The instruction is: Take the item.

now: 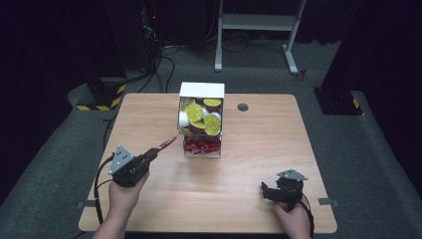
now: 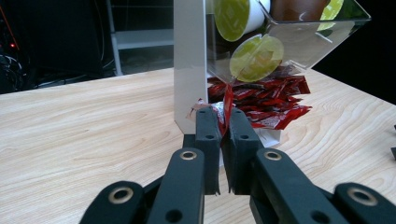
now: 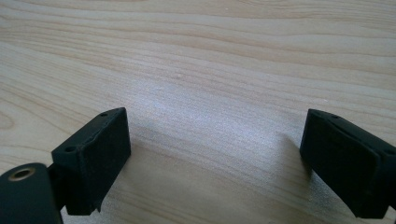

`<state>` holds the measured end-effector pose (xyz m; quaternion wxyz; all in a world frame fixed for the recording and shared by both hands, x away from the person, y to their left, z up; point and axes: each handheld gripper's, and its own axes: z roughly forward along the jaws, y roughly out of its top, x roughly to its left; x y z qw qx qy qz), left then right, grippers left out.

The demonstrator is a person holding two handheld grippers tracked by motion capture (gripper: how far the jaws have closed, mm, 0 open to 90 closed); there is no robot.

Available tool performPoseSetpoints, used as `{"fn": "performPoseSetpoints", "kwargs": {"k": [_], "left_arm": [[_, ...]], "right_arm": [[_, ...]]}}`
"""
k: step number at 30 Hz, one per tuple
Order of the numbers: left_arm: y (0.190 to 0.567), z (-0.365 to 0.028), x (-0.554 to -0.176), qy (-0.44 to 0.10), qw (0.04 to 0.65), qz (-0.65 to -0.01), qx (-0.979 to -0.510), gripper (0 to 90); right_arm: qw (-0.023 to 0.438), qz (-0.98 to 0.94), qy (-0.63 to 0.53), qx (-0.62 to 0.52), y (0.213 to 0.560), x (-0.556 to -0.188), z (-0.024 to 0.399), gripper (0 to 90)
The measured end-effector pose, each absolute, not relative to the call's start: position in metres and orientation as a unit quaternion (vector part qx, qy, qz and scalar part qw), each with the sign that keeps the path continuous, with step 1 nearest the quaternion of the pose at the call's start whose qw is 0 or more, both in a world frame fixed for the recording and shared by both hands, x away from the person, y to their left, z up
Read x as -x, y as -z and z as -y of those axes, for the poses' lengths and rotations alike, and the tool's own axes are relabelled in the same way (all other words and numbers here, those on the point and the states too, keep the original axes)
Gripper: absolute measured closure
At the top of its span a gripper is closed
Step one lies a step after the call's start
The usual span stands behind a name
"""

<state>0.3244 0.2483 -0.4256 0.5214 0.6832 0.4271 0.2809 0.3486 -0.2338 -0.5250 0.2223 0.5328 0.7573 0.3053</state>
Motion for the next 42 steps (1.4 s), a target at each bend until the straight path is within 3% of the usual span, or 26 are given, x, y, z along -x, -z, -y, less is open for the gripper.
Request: {"fn": "performPoseSetpoints", "kwargs": {"k": [42], "left_arm": [[0.421,-0.271,-0.347,-0.301,0.504,-0.453,-0.671,85.0]], "right_arm": [[0.222,-0.757,-0.305,-0.533,0.525,-0.349,0.234,8.5]]}}
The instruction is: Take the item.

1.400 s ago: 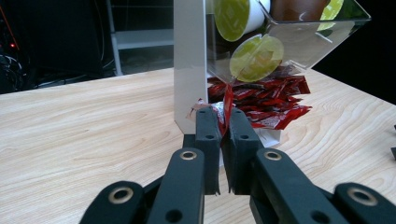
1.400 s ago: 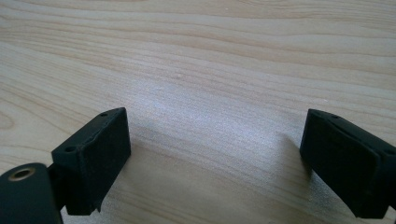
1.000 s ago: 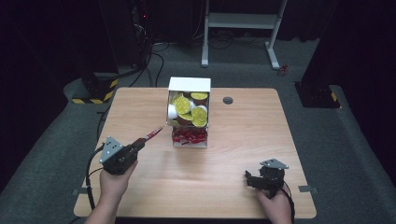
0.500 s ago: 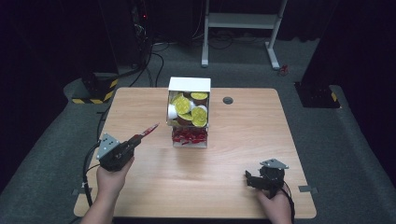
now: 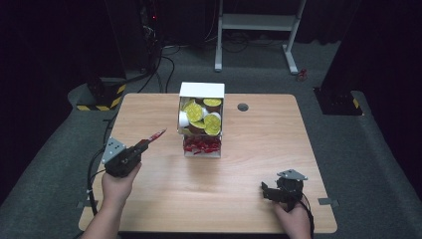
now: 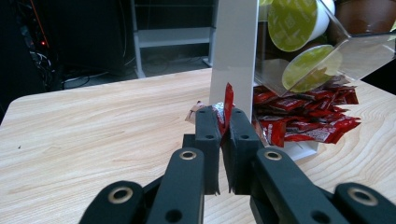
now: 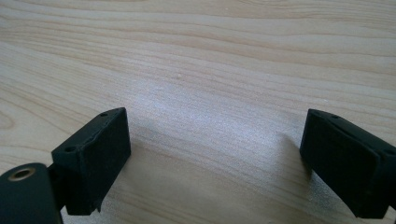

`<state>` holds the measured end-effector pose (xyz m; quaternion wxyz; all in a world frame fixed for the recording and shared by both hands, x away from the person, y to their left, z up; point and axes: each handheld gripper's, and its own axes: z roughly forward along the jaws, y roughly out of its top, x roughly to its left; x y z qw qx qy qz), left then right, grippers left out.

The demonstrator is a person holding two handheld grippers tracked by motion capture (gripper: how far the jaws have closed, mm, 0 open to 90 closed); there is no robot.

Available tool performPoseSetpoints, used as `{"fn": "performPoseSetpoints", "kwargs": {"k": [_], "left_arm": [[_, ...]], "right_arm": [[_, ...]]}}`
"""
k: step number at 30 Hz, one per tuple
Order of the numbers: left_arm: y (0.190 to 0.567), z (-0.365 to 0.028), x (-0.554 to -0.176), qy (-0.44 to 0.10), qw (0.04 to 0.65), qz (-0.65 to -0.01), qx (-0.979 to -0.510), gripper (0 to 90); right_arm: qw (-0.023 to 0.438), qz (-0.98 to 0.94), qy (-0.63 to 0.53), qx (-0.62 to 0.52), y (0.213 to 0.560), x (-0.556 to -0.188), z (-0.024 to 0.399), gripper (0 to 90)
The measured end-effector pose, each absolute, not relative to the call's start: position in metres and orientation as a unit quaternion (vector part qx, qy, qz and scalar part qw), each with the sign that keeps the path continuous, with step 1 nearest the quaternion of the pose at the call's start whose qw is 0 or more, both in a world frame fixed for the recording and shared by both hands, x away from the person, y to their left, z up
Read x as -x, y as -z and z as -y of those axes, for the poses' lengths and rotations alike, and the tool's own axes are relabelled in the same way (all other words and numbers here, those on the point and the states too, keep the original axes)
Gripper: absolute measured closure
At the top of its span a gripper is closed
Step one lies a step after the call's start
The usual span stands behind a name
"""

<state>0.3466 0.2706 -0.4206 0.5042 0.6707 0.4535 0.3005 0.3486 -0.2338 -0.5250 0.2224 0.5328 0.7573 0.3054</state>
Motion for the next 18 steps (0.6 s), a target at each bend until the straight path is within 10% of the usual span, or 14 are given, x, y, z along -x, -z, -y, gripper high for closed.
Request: {"fn": "performPoseSetpoints", "kwargs": {"k": [18], "left_arm": [[0.419,-0.268,-0.378,-0.304,0.489,-0.461,-0.675,84.8]], "right_arm": [[0.222,-0.757,-0.305,-0.533,0.525,-0.349,0.234,8.5]]}}
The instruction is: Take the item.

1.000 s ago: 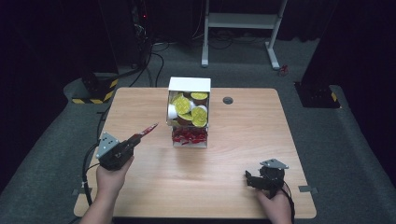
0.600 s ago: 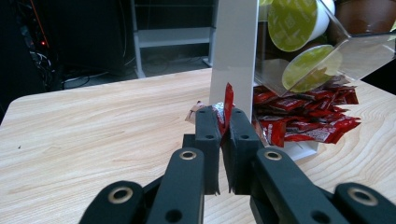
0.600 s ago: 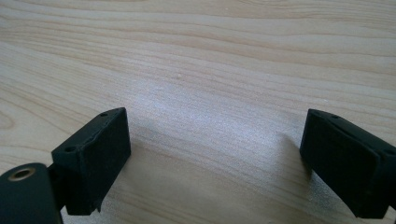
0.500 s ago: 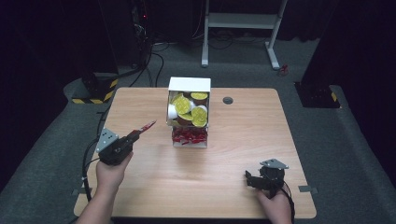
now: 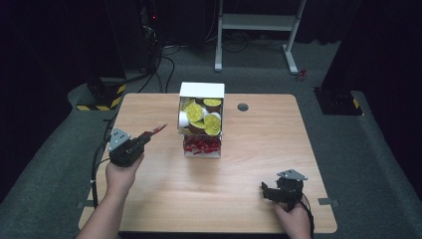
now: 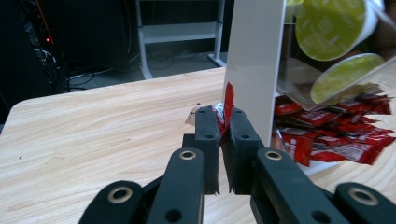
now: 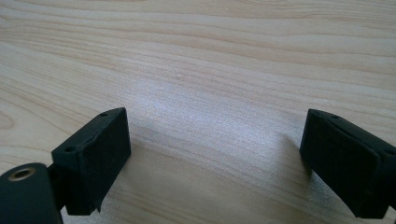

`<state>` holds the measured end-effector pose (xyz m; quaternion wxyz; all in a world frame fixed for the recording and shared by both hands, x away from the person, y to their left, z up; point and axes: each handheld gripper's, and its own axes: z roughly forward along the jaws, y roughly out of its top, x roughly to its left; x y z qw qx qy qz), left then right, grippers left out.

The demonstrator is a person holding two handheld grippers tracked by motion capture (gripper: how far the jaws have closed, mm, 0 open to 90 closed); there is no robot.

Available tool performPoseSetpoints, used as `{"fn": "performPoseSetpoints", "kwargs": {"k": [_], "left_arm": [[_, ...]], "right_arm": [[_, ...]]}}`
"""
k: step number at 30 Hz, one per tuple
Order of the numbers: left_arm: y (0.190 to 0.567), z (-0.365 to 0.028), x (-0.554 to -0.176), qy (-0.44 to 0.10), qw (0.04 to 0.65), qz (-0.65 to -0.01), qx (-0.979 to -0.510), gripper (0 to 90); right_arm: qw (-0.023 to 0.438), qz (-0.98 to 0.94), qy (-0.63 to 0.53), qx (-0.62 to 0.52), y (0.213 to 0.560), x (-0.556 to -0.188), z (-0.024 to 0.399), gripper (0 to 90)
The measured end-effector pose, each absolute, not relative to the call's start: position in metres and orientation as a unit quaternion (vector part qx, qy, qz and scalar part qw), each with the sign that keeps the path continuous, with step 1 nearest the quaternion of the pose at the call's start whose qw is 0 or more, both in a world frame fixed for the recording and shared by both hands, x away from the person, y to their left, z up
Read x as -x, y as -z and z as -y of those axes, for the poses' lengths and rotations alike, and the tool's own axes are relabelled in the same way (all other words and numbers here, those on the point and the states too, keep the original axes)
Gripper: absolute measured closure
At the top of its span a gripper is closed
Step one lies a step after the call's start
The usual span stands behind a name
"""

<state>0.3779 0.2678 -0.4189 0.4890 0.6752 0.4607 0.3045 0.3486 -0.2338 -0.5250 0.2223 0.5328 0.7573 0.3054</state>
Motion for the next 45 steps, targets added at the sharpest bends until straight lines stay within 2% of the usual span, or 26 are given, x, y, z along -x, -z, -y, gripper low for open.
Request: {"fn": "performPoseSetpoints", "kwargs": {"k": [25,45], "left_arm": [[0.45,-0.267,-0.416,-0.306,0.457,-0.488,-0.678,84.7],[0.476,-0.264,-0.432,-0.286,0.432,-0.501,-0.693,84.8]], "right_arm": [[0.222,-0.757,-0.305,-0.533,0.525,-0.349,0.234,8.5],[0.222,-0.757,-0.305,-0.533,0.525,-0.349,0.234,8.5]]}}
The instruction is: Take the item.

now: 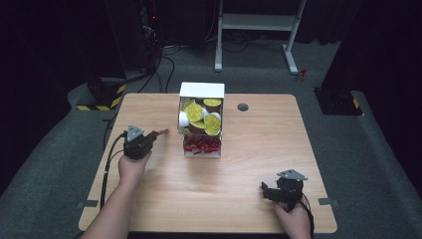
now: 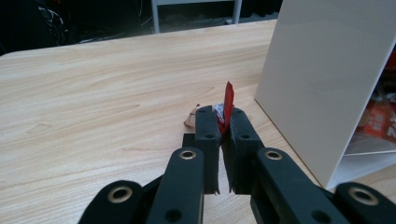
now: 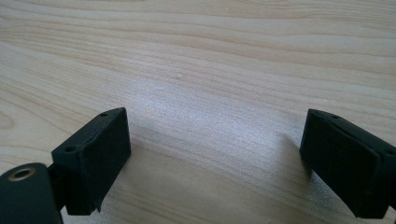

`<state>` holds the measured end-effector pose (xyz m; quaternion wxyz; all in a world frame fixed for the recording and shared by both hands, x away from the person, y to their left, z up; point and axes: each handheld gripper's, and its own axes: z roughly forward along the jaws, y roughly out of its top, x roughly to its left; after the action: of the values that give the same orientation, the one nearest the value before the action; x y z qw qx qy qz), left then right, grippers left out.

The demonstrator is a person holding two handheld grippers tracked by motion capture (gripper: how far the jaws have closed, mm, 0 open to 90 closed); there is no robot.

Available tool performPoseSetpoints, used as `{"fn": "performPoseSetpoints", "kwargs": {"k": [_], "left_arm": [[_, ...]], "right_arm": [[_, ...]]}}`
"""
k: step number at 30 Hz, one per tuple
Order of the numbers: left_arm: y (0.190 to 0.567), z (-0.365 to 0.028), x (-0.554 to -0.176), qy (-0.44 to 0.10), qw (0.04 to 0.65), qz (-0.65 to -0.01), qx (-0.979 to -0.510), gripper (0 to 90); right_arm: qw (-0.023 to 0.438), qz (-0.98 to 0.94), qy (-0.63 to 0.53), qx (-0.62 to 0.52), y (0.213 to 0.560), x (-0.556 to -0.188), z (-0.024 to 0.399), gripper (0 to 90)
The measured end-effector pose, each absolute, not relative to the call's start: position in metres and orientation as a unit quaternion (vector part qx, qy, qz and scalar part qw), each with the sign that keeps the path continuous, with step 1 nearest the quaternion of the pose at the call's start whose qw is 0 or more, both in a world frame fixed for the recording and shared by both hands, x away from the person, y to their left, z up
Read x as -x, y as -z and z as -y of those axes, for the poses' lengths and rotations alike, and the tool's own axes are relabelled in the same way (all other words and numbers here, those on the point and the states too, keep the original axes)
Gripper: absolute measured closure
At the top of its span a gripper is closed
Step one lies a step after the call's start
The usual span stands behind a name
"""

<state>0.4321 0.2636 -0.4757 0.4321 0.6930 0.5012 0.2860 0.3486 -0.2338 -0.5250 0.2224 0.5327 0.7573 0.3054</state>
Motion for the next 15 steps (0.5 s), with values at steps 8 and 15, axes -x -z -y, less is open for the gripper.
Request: {"fn": "performPoseSetpoints", "kwargs": {"k": [8,15], "left_arm": [[0.485,-0.263,-0.431,-0.271,0.421,-0.504,-0.703,84.6],[0.496,-0.265,-0.428,-0.259,0.404,-0.51,-0.714,83.7]], "right_arm": [[0.222,-0.757,-0.305,-0.533,0.525,-0.349,0.234,8.5],[0.222,-0.757,-0.305,-0.533,0.525,-0.349,0.234,8.5]]}}
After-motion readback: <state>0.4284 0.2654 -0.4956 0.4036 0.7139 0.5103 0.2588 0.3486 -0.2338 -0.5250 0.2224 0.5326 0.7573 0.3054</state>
